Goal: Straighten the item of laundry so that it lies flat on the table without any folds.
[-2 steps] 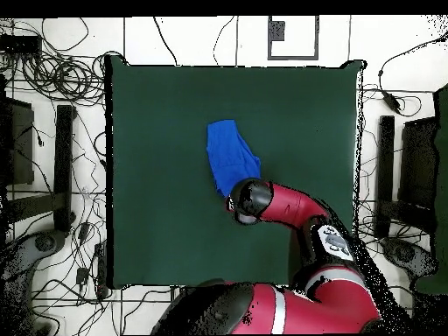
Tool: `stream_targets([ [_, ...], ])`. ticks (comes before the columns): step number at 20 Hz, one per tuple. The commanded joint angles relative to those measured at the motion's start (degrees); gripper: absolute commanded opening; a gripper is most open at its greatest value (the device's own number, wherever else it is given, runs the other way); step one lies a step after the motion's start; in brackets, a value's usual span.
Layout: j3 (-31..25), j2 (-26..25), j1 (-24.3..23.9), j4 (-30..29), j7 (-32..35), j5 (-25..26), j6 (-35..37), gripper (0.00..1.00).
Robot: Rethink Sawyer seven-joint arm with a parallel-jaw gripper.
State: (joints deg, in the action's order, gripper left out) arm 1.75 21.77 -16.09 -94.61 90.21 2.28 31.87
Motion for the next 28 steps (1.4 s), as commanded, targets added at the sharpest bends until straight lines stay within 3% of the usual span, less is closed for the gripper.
stream_targets([
  [1, -4.39, -1.03, 2.82, 0.70, 14.30, -2.38, -14.60, 0.00],
  [15, -4.04, 1.55, 3.68, -0.39, 15.41, -4.73, -11.27, 0.00],
  [28, -1.03, 9.37, 7.79, -3.19, 19.42, -9.86, -3.03, 0.00],
])
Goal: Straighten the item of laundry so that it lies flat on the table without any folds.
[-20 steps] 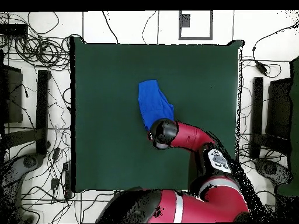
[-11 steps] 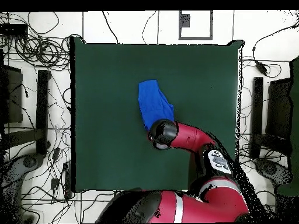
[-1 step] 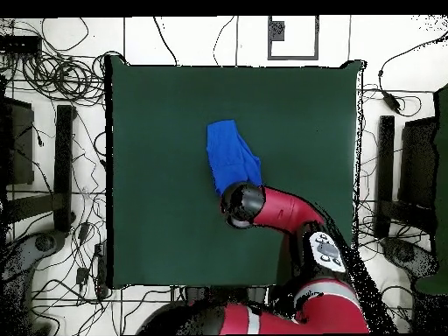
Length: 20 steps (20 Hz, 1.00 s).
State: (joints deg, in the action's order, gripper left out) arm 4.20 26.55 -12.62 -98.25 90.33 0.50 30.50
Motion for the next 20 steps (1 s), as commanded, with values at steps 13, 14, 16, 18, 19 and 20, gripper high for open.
stream_targets([
  [13, -1.20, 5.59, 7.76, -0.49, 20.41, -13.11, -0.07, 0.00],
  [14, -0.99, 5.78, 8.04, -0.38, 20.50, -13.51, 0.45, 0.00],
  [16, -0.31, 6.19, 8.82, -0.10, 20.84, -14.21, 1.60, 0.00],
  [18, 0.37, 6.43, 9.65, -0.31, 21.30, -14.71, 1.49, 0.00],
  [19, 0.36, 6.37, 9.71, -0.64, 21.29, -15.00, 1.03, 0.00],
  [20, 0.28, 6.17, 9.64, -0.67, 21.02, -15.17, 0.69, 0.00],
])
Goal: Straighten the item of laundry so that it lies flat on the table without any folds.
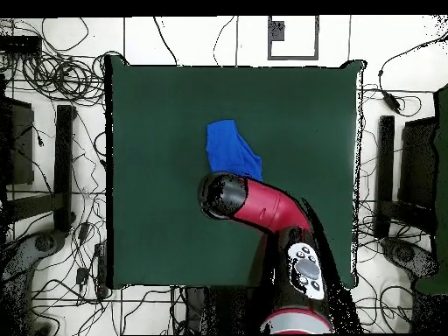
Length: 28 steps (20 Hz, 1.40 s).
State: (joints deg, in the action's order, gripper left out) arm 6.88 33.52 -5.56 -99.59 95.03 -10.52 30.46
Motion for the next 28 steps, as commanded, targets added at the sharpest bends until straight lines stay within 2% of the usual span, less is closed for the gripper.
stream_targets([
  [1, -2.26, -0.89, 2.77, 0.55, 16.34, -4.34, 0.44, 0.00],
  [10, -3.95, -4.44, -0.11, 2.05, 11.51, -3.40, -2.37, 0.00],
  [11, -2.94, -4.71, 0.52, 2.65, 12.34, -3.20, -1.84, 1.00],
  [21, -4.75, -4.52, -0.98, 1.42, 12.20, -4.12, -3.35, 1.00],
  [28, -7.57, -8.67, -4.69, 5.55, 8.09, -4.03, -0.63, 1.00],
])
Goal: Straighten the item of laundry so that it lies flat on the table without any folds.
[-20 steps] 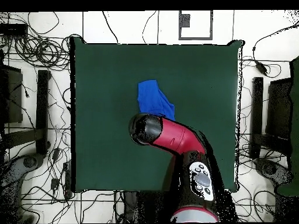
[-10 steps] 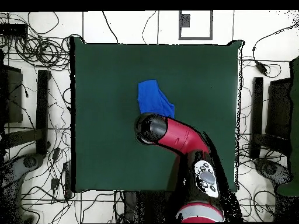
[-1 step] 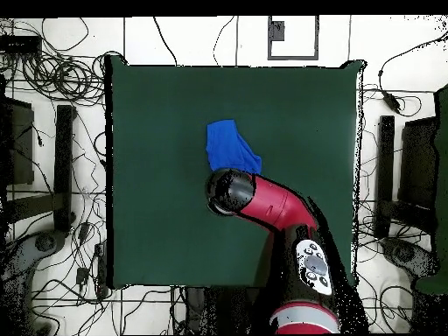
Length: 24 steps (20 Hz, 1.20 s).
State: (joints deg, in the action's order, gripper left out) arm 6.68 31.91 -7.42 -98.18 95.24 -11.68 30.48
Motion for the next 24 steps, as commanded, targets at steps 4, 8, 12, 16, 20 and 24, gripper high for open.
stream_targets([
  [4, -7.90, -7.51, -3.84, 5.23, 7.07, -2.21, 0.99, 1.00],
  [8, -7.86, -8.75, -4.24, 7.96, 6.63, -1.42, 3.45, 1.00],
  [12, -8.27, -9.44, -5.01, 8.51, 5.89, -0.82, 3.74, 1.00],
  [16, -8.72, -10.18, -5.53, 9.11, 5.20, -0.44, 4.19, 1.00],
  [20, -9.07, -10.97, -5.60, 9.04, 5.18, -0.28, 3.20, 1.00],
  [24, -9.39, -11.54, -5.59, 8.43, 5.44, -0.31, 1.41, 1.00],
])
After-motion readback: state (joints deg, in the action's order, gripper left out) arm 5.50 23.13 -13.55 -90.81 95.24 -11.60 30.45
